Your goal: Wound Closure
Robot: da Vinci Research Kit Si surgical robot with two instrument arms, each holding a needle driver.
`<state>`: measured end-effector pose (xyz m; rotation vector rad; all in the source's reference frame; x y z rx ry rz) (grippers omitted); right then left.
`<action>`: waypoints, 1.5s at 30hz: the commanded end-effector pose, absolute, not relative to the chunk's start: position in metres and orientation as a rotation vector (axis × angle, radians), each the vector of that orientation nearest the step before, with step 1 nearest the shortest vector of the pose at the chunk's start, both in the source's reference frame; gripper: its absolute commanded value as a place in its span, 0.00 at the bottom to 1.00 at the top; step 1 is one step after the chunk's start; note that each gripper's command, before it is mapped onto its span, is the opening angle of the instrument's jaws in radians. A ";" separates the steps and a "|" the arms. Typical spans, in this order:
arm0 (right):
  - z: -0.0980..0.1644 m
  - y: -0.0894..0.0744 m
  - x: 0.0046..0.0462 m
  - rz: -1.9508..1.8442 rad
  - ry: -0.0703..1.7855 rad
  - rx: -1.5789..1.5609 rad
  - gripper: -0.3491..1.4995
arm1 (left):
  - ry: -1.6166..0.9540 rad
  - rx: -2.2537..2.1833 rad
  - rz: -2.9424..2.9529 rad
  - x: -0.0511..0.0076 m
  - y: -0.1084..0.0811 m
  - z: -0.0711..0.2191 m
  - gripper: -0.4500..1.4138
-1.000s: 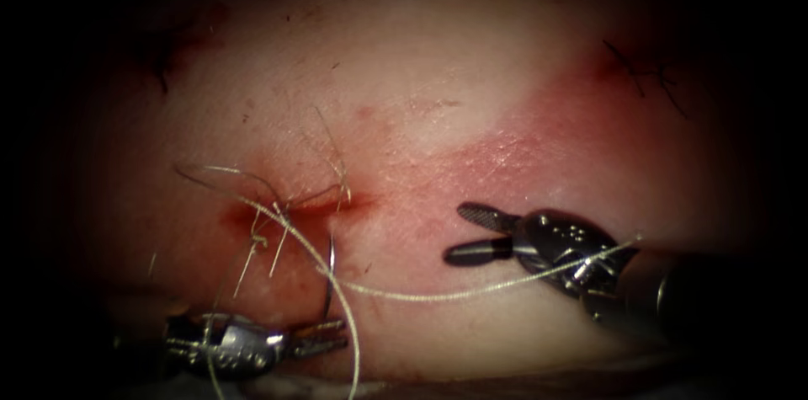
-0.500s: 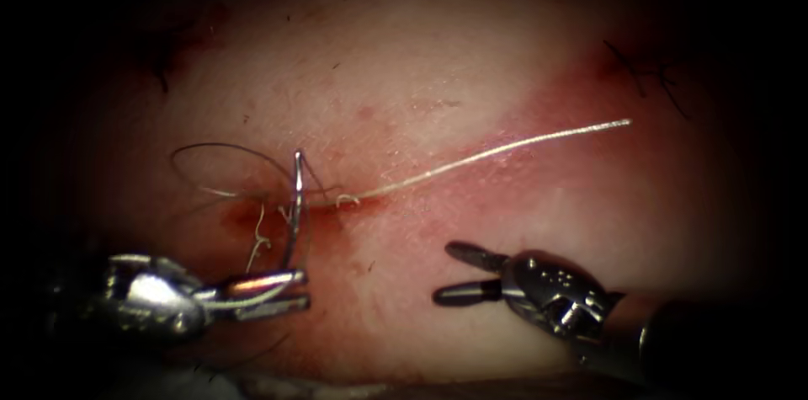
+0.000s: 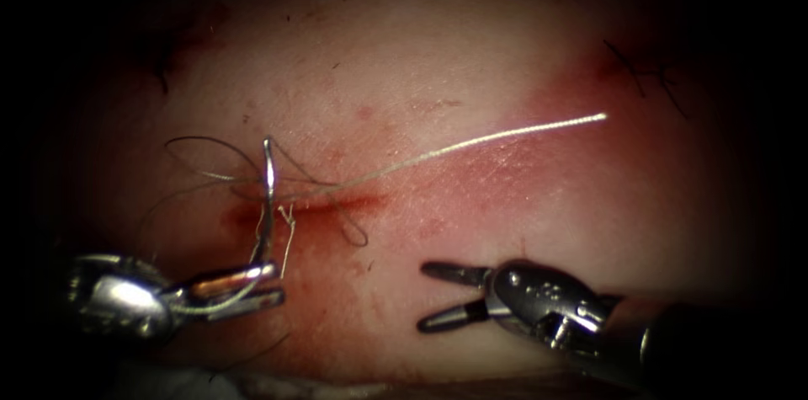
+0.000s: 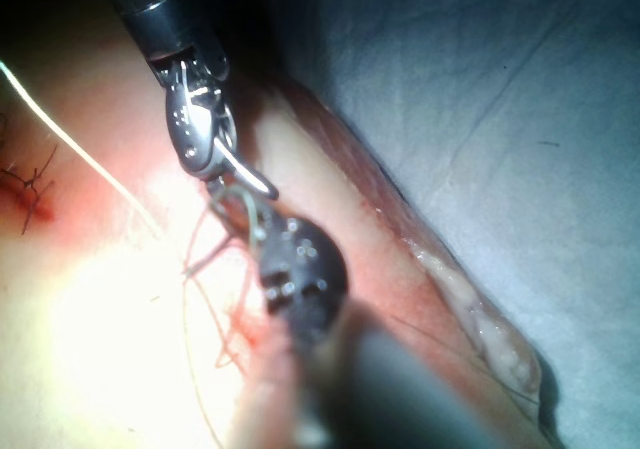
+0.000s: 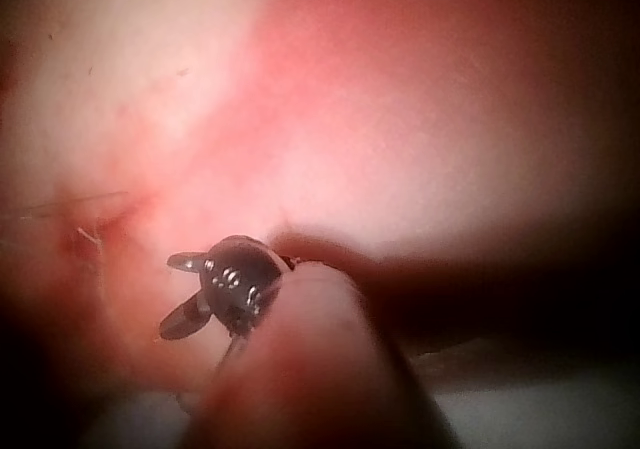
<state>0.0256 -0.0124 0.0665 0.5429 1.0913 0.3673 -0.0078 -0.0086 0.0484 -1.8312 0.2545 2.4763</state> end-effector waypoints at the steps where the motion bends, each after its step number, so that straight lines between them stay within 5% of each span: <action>1: 0.067 -0.011 0.0270 0.349 1.075 0.508 0.87 | 0.238 -1.835 2.475 -0.0084 -0.010 0.050 0.00; 13: 0.070 -0.013 0.0320 -0.074 1.050 0.302 0.88 | 0.172 -1.848 2.482 -0.0079 -0.013 0.054 0.00; 16: 0.071 -0.012 0.0321 0.147 0.973 0.380 0.81 | 0.172 -1.847 2.488 -0.0078 -0.013 0.055 0.00; 20: 0.070 -0.011 0.0319 -0.185 1.021 0.146 0.83 | 0.163 -1.848 2.501 -0.0066 -0.013 0.055 0.00; 36: 0.072 -0.011 0.0381 -0.266 1.115 0.008 0.82 | 0.168 -1.821 2.508 -0.0043 -0.013 0.055 0.00; 38: 0.072 -0.011 0.0385 -0.271 1.120 0.005 0.66 | 0.163 -1.819 2.504 -0.0043 -0.013 0.055 0.00; 39: 0.072 -0.011 0.0385 -0.274 1.119 0.008 0.50 | 0.163 -1.819 2.504 -0.0043 -0.013 0.055 0.00; 40: 0.072 -0.011 0.0384 -0.284 1.100 0.021 0.00 | 0.163 -1.819 2.504 -0.0043 -0.013 0.055 0.00; 45: 0.072 -0.011 0.0376 -0.206 1.049 0.110 0.00 | 0.165 -1.815 2.505 -0.0043 -0.013 0.055 0.00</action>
